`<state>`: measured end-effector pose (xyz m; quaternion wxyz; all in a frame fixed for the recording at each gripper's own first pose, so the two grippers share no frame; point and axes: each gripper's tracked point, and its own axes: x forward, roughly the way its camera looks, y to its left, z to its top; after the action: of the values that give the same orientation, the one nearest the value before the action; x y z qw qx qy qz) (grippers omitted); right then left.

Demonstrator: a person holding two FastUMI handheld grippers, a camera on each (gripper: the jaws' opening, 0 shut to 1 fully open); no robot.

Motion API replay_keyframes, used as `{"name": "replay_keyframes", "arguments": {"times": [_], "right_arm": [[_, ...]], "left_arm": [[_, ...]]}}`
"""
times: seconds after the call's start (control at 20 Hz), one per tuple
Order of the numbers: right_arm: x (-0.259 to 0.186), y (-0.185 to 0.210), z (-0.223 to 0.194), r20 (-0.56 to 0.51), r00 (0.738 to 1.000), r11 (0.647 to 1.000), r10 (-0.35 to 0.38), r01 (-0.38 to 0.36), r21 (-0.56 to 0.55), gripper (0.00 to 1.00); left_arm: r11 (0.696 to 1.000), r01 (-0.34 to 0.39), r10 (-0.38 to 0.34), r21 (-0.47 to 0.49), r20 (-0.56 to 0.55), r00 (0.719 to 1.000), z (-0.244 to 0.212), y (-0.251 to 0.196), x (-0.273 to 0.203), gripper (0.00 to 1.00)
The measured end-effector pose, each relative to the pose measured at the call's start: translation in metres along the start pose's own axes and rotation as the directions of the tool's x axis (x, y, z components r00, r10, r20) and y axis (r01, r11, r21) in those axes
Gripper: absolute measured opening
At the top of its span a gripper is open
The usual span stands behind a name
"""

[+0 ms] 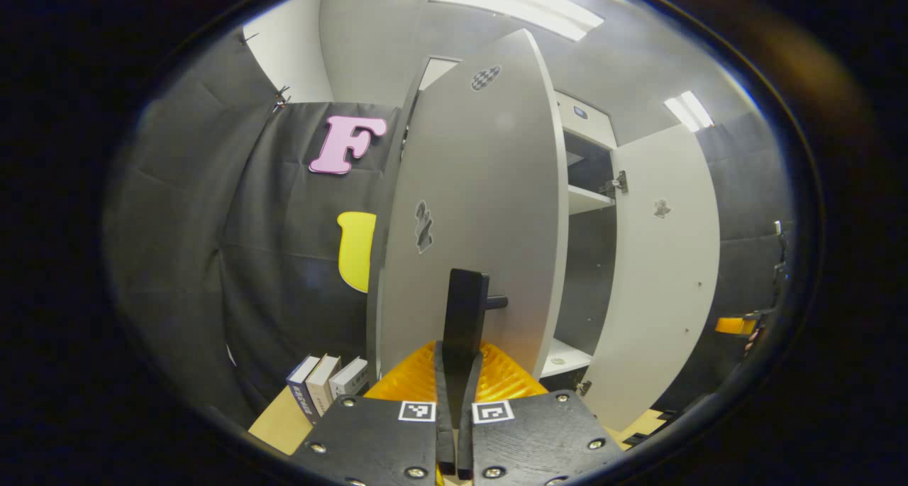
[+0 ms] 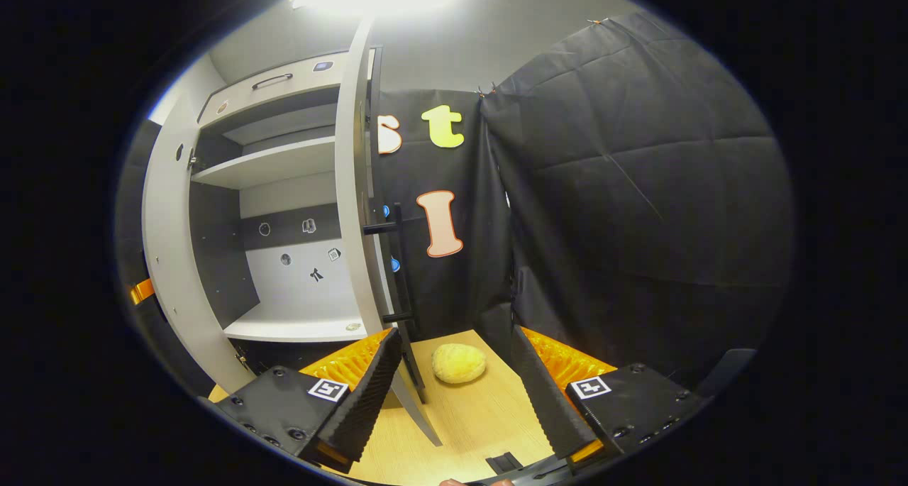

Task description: Open the right door of the double-door shoe cabinet with the right hand, and open the left door with the left hand.

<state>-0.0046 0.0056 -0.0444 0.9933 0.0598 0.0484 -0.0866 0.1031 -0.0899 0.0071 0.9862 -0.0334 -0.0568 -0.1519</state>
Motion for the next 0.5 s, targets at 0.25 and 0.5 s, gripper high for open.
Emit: {"name": "replay_keyframes", "arguments": {"times": [0.25, 0.5], "right_arm": [[-0.001, 0.008, -0.008, -0.016, 1.000, 1.000, 0.017, -0.017, 0.003, 0.98], [0.002, 0.015, -0.015, -0.036, 0.998, 0.999, 0.047, -0.046, 0.017, 0.98]], "left_arm": [[1.000, -0.031, 0.031, 0.005, 0.010, 0.999, 0.003, 0.018, -0.009, 0.04], [0.998, -0.060, 0.060, -0.006, 0.039, 0.997, 0.008, 0.041, -0.015, 0.04]]}}
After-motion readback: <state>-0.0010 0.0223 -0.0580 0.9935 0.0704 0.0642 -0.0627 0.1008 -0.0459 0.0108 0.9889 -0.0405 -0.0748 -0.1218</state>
